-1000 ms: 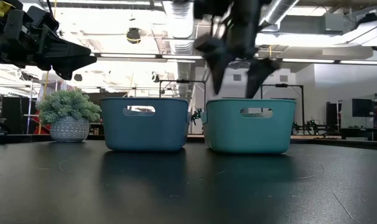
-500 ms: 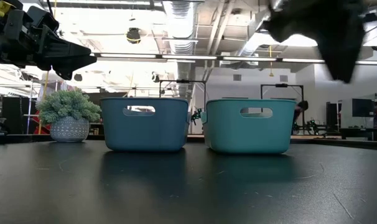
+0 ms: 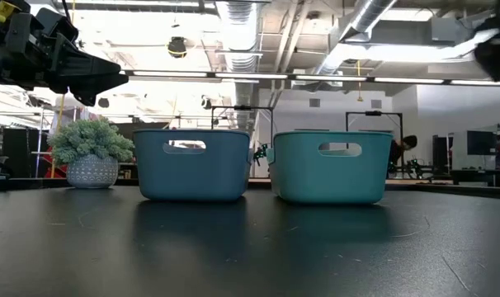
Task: Sort batteries
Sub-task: Put the black battery into the green bin
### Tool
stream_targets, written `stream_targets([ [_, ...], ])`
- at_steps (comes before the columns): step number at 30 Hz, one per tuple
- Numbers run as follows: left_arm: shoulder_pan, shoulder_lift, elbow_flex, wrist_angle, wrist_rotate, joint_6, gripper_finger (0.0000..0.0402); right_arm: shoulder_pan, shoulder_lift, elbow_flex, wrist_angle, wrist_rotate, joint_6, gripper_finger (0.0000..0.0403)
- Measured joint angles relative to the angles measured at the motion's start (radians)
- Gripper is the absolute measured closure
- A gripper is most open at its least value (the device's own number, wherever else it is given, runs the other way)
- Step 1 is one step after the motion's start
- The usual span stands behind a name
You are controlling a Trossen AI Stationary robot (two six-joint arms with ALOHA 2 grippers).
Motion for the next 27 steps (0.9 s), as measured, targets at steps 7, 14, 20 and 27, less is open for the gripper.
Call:
stream_targets([
  [7,0.000,0.000,0.000,0.000,0.000,0.000,0.0244,0.099,-0.066,-0.102,0.111,-0.023,0.107,0.0022],
  [14,0.000,0.000,0.000,0.000,0.000,0.000,0.0244,0.142,-0.034,-0.120,0.134,-0.074,0.119,0.0022],
  [20,0.000,0.000,0.000,0.000,0.000,0.000,0.0244,0.147,0.004,-0.120,0.193,-0.100,0.071,0.0022],
  [27,0.000,0.000,0.000,0.000,0.000,-0.001,0.0244,0.147,0.058,-0.120,0.206,-0.137,0.009,0.0022],
])
